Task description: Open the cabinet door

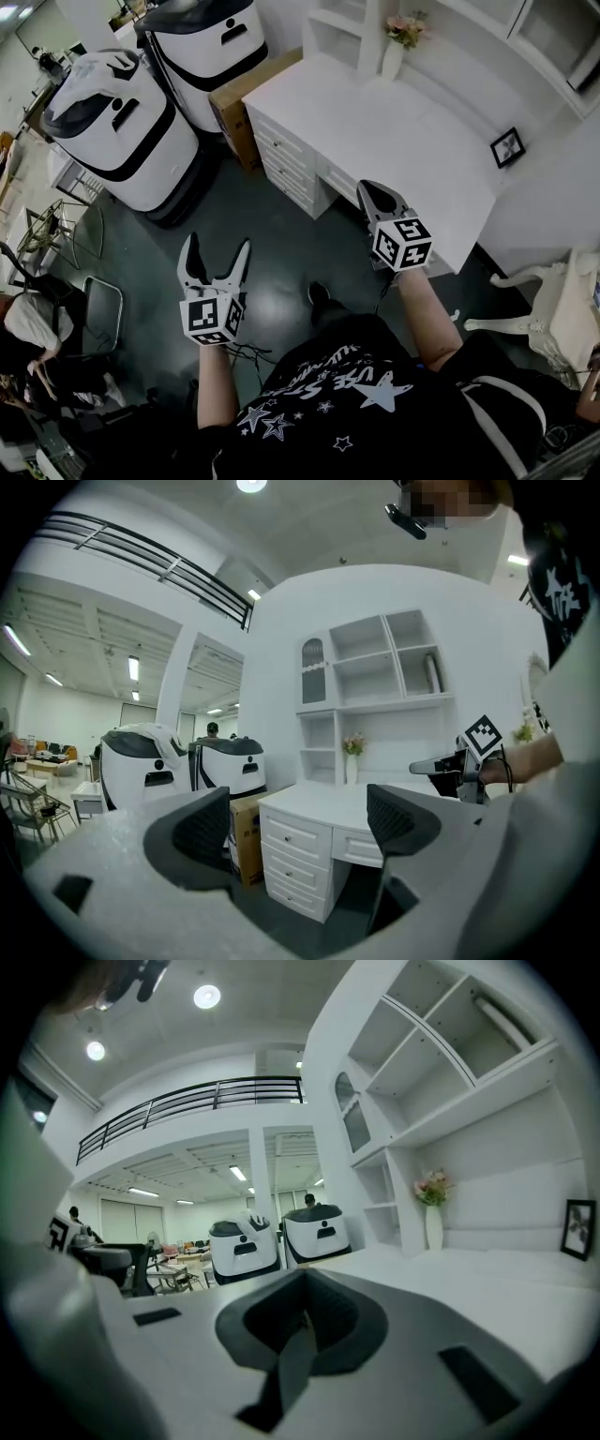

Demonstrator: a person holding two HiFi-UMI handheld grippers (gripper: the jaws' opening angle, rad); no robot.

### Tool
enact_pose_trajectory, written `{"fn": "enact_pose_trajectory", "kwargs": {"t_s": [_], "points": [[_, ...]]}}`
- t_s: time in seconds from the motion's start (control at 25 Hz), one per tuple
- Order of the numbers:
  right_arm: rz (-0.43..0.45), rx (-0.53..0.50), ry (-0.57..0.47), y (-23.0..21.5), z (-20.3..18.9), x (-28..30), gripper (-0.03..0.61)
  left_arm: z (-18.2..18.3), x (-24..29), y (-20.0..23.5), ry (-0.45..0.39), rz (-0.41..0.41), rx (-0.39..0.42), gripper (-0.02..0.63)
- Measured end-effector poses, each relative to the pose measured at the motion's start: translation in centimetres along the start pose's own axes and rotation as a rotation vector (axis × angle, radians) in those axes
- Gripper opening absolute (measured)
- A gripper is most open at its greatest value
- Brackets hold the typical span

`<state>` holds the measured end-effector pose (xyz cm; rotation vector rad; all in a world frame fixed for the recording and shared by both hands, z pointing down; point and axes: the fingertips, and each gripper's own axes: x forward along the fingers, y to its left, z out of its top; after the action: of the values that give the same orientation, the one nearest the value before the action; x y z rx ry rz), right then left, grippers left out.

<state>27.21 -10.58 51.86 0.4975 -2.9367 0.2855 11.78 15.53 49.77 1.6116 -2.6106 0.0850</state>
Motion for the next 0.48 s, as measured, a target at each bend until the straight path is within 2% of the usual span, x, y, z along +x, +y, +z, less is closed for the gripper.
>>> {"fn": "enact_pose_trajectory", "kwargs": {"t_s": [0.24, 0.48], "points": [[-0.004, 0.018, -0.013, -5.5, 2.8, 7.2, 0.005, 1.7, 9.1, 0.6, 0.0, -0.009, 0.009, 0.456], [-0.022, 0.044, -0.015, -10.0, 3.8, 11.3, 0.005, 3.3, 16.0, 0.6, -0.016, -0.028, 0.029, 0.456]]}}
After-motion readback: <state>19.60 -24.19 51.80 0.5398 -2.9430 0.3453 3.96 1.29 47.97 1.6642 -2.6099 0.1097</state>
